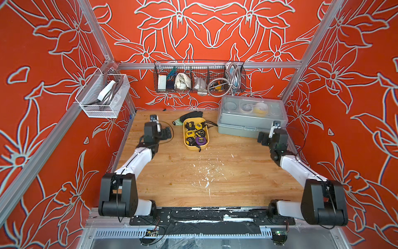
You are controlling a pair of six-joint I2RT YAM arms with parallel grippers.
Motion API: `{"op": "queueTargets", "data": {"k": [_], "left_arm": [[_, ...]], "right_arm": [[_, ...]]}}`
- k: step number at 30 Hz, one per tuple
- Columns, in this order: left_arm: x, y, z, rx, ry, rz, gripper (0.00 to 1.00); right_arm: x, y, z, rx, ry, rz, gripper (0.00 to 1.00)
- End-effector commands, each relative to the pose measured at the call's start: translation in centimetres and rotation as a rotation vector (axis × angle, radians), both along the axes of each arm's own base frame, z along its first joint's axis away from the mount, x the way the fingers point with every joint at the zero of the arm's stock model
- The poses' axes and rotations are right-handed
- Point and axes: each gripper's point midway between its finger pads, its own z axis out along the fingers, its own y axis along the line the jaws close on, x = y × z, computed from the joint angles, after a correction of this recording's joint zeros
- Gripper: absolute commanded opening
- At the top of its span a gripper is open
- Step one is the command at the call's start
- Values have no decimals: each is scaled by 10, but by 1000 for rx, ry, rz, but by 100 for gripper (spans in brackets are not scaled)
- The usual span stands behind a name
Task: Take the tape measure out of the storage box
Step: Move the storage box to the center of the board.
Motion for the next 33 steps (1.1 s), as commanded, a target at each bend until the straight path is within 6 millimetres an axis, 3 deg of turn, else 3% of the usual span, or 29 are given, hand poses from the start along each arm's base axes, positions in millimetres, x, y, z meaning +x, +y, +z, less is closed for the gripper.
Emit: {"op": "queueTargets", "data": {"k": [1,8,12,23,33], "left_arm": [[-23,-31,-47,-169,374,-49,100],[-1,-101,-70,-214,589,-147,100],[5,-121,-91,-203,690,-153,98],[-5,-120,-142,-219,837,-82,74],[-26,-120,-163,-198,908,-104,27]], "right_arm": [[-27,32,-28,139,260,44,100],[-44,135,-20,146,431,359,100],[-56,170,-19,164,466,459,100],[-71,210,-20,145,528,612,100],[-70,234,-8,87,530,710,100]]}}
